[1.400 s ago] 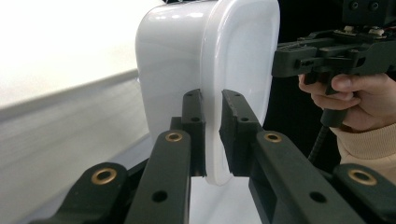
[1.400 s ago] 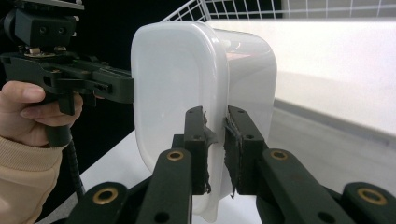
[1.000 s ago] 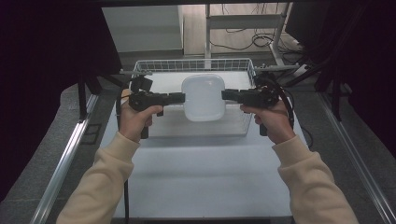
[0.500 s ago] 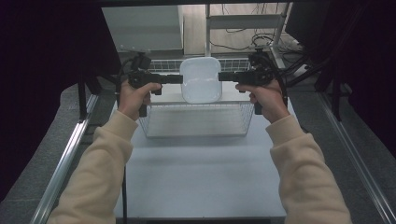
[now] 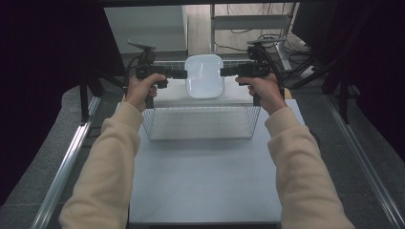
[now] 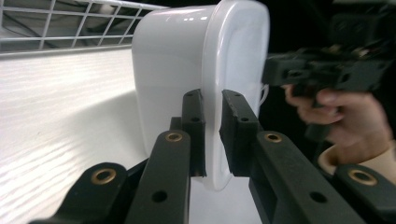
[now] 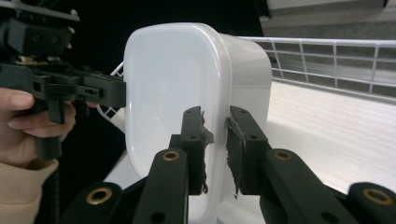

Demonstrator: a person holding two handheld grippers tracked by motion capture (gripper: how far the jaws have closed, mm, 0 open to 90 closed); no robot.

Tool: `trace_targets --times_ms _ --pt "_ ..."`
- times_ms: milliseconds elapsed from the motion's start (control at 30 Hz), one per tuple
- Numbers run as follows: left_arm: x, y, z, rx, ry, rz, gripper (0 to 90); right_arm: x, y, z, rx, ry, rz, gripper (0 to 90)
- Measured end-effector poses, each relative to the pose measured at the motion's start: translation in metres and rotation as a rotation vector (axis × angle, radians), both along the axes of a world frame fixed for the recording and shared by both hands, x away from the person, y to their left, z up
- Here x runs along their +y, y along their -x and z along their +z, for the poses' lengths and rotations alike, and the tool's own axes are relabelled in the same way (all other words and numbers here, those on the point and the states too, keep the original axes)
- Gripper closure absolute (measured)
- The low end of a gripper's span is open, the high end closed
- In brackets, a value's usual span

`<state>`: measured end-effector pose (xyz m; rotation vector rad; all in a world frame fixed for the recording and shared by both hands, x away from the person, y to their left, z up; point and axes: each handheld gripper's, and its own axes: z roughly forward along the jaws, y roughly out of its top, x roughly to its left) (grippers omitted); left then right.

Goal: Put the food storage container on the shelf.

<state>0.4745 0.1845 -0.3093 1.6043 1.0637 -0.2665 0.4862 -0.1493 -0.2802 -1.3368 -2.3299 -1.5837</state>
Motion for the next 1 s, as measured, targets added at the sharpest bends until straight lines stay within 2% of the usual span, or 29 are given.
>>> trace_targets --times_ms 67,100,133,167,200,233,267,300,433,533,600,633,667,700,733,767,800,867,900,1000 --pt "0.001 -0.009 -0.004 0.044 0.05 0.004 80.2 -0.001 -0.007 -0.002 0.028 -0.015 -0.004 74.7" --pt "0.001 -0.015 -0.006 0.076 0.081 0.012 79.8 -0.001 -0.015 -0.004 0.067 -0.026 -0.021 73.0" --pt "0.001 -0.015 -0.006 0.076 0.081 0.012 79.1 -0.001 -0.015 -0.004 0.067 -0.026 -0.021 73.0" --pt "-0.001 -0.02 -0.009 0.098 0.085 0.024 77.8 -0.001 -0.023 -0.006 0.1 -0.027 -0.038 71.5" --pt "-0.001 -0.02 -0.009 0.098 0.085 0.024 76.8 -0.001 -0.023 -0.006 0.1 -0.027 -0.038 71.5" --pt "-0.001 -0.026 -0.013 0.131 0.095 0.039 75.7 -0.001 -0.031 -0.008 0.138 -0.044 -0.059 70.7" --pt "-0.001 -0.026 -0.013 0.131 0.095 0.039 75.0 -0.001 -0.031 -0.008 0.138 -0.044 -0.059 70.7" --pt "0.001 -0.032 -0.019 0.168 0.125 0.055 74.3 0.0 -0.037 -0.011 0.166 -0.059 -0.074 70.2" --pt "0.001 -0.04 -0.027 0.198 0.142 0.081 71.8 0.002 -0.042 -0.014 0.195 -0.069 -0.102 69.1" --pt "0.001 -0.043 -0.032 0.201 0.173 0.093 71.6 0.003 -0.047 -0.02 0.219 -0.073 -0.12 66.1" --pt "0.0 -0.043 -0.033 0.197 0.173 0.091 70.7 0.002 -0.047 -0.022 0.229 -0.093 -0.127 66.1" --pt "-0.002 -0.043 -0.032 0.189 0.143 0.085 64.7 0.002 -0.047 -0.021 0.23 -0.092 -0.121 60.7" --pt "-0.002 -0.043 -0.032 0.189 0.143 0.085 59.5 0.002 -0.047 -0.021 0.23 -0.092 -0.121 60.7" --pt "-0.005 -0.04 -0.03 0.163 0.097 0.103 59.5 0.002 -0.046 -0.021 0.226 -0.091 -0.122 53.3" --pt "-0.005 -0.038 -0.028 0.145 0.082 0.121 48.4 0.004 -0.042 -0.017 0.183 -0.104 -0.148 44.9" --pt "-0.004 -0.035 -0.025 0.118 0.073 0.146 39.0 0.007 -0.032 -0.011 0.092 -0.11 -0.169 35.6" --pt "-0.004 -0.03 -0.021 0.085 0.056 0.169 39.0 0.007 -0.032 -0.011 0.092 -0.11 -0.169 35.6" --pt "-0.004 -0.018 -0.011 0.008 0.016 0.174 33.8 0.012 -0.02 -0.003 0.011 -0.087 -0.172 29.0" --pt "-0.003 -0.014 -0.007 -0.013 0.007 0.169 31.6 0.014 -0.012 0.001 -0.031 -0.07 -0.157 26.6" --pt "-0.006 0.004 0.005 -0.093 -0.072 0.185 28.4 0.013 0.004 0.008 -0.107 -0.012 -0.122 24.3"
